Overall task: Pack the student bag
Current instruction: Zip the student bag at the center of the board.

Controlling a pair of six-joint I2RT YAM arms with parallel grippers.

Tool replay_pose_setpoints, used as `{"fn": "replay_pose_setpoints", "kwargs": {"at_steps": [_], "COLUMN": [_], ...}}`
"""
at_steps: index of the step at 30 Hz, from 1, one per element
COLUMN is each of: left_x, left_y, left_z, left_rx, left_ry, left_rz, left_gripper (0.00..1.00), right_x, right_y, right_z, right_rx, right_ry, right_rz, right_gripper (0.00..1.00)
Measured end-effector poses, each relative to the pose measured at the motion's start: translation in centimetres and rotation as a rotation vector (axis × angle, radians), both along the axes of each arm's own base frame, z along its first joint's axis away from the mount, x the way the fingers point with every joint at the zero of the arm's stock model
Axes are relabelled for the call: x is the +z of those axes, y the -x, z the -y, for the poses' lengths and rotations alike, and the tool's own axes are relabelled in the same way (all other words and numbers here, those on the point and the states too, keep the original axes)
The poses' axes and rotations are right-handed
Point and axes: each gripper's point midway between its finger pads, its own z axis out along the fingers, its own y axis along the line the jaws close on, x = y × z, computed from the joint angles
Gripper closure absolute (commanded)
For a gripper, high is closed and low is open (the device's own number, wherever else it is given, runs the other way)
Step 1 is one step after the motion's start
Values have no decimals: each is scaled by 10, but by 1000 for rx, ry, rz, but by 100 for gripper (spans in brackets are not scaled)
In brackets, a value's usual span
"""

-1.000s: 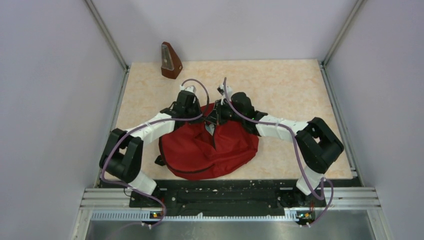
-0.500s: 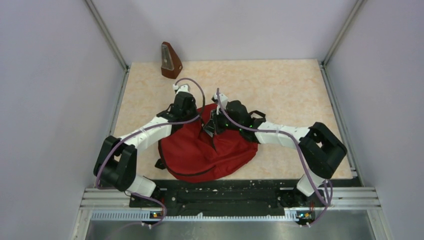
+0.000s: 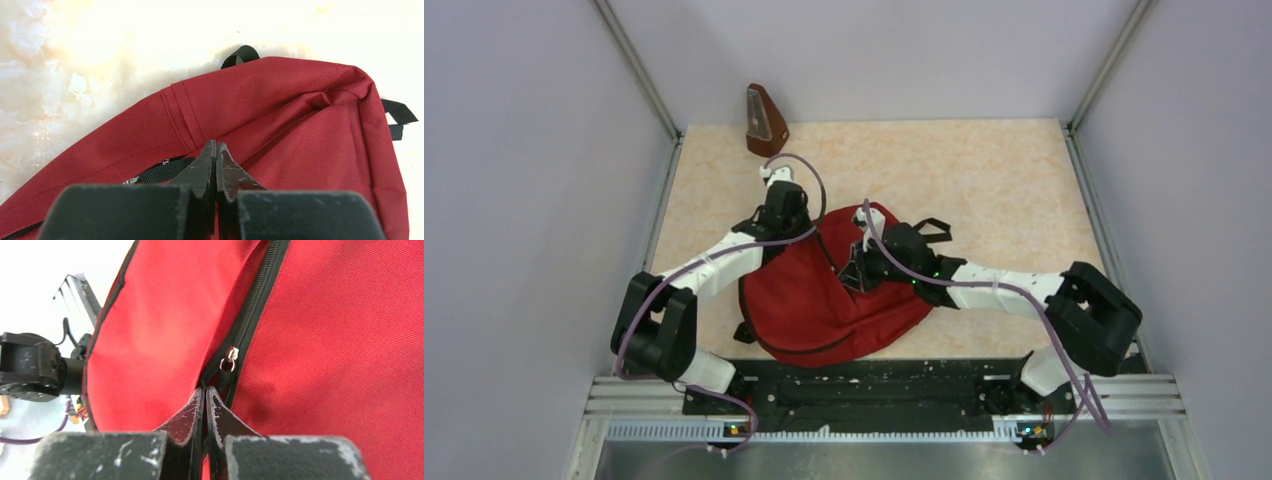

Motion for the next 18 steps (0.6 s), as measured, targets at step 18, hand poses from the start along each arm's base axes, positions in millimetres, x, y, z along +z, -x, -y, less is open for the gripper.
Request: {"fn": "replay_pose_setpoints", "kwargs": {"at_steps": [18], "left_x": [13], "left_y": [-31], "left_z": [-26], "left_rx": [77], "left_ry": [-35], "left_rz": [84], "left_gripper": [95], "right_x": [-18], "right_y": [49], "right_z": [46], "right_rx": [1], "right_ry": [88], "right_rz": [-59], "right_gripper": [100]}}
